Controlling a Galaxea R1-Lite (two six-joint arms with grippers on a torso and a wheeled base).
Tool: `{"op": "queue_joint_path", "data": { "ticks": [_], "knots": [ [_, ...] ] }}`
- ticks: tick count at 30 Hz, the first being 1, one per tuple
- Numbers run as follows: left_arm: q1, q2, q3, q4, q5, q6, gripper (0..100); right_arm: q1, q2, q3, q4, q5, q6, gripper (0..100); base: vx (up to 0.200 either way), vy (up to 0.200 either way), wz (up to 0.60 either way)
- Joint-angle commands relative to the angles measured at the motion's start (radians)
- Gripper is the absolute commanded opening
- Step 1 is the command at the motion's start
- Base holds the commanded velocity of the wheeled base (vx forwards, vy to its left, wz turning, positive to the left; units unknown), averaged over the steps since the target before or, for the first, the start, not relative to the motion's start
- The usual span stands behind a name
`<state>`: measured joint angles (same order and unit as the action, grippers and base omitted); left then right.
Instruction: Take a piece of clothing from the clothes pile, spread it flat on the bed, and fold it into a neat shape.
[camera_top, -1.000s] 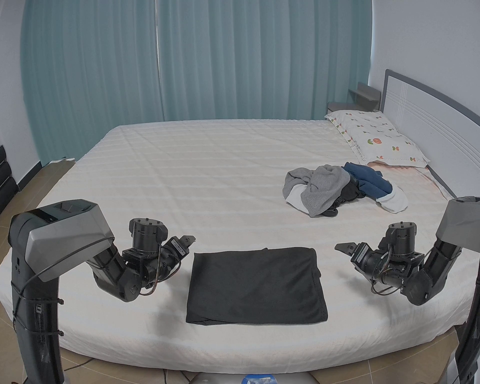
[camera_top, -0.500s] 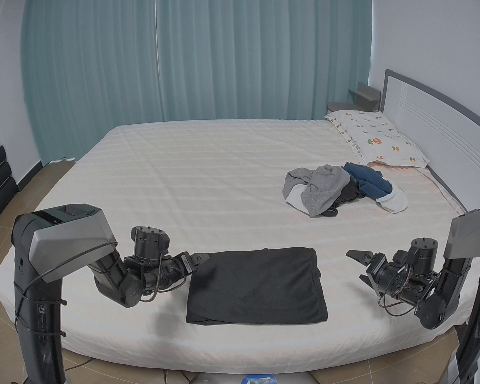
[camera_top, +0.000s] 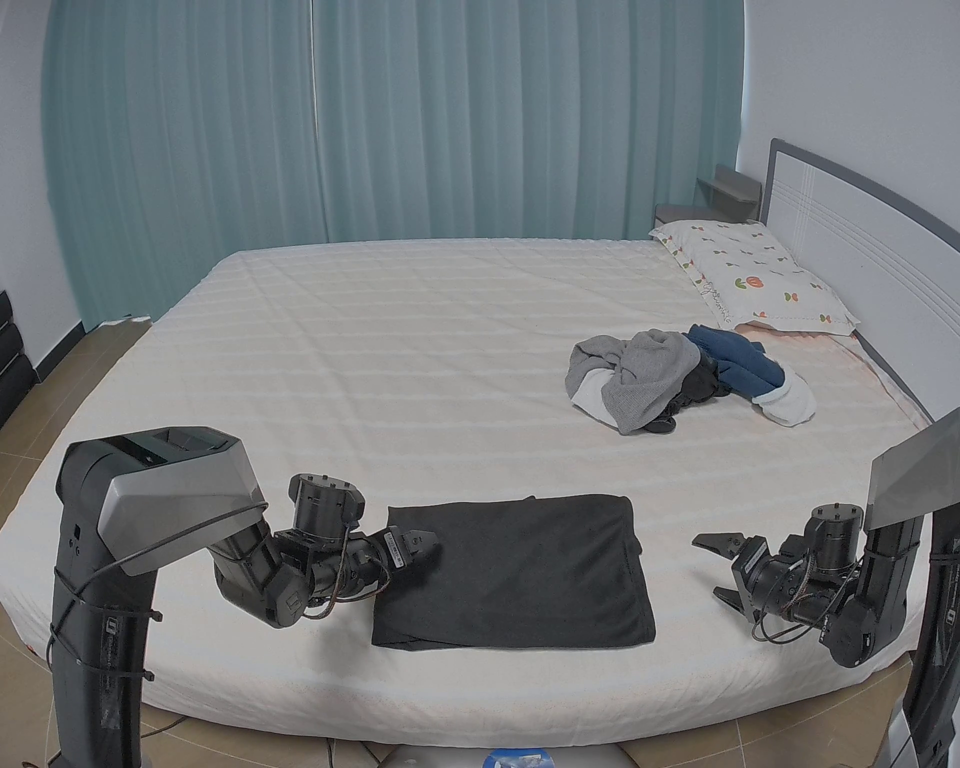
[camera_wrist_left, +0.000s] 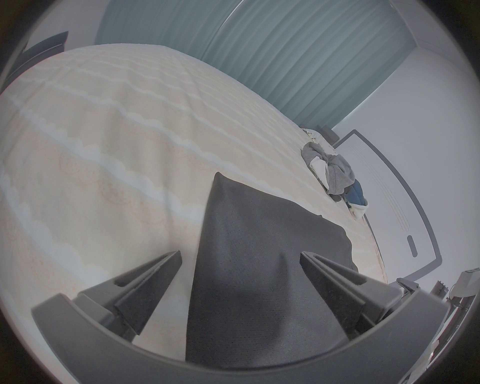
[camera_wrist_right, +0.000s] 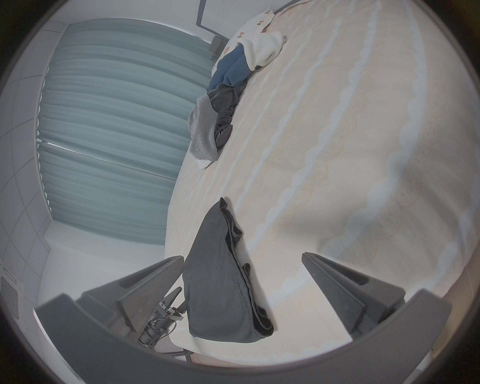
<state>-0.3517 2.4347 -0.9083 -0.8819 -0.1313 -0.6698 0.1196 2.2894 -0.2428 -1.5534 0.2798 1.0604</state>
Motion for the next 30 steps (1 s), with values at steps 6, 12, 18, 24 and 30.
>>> {"op": "queue_joint_path", "data": {
  "ticks": [6,12,18,24,30],
  "knots": [
    [-0.016,-0.032,0.04,0.0,0.01,-0.019,100,-0.003,0.015,0.01,-0.014,-0.001,0.0,100,0.0,0.0,0.0],
    [-0.016,-0.039,0.043,-0.002,0.01,-0.04,0,0.0,0.009,0.014,-0.014,-0.001,0.0,100,0.0,0.0,0.0],
    [-0.016,-0.06,0.085,-0.002,0.012,-0.063,0,0.002,0.01,0.017,-0.014,-0.001,0.001,100,0.0,0.0,0.0],
    [-0.016,-0.089,0.111,-0.002,0.027,-0.062,0,0.008,0.012,0.028,-0.014,-0.001,0.0,100,0.0,0.0,0.0],
    [-0.013,-0.108,0.111,0.001,0.084,-0.062,0,0.009,0.012,0.028,-0.014,-0.001,0.0,100,0.0,0.0,0.0]
  ]
}}
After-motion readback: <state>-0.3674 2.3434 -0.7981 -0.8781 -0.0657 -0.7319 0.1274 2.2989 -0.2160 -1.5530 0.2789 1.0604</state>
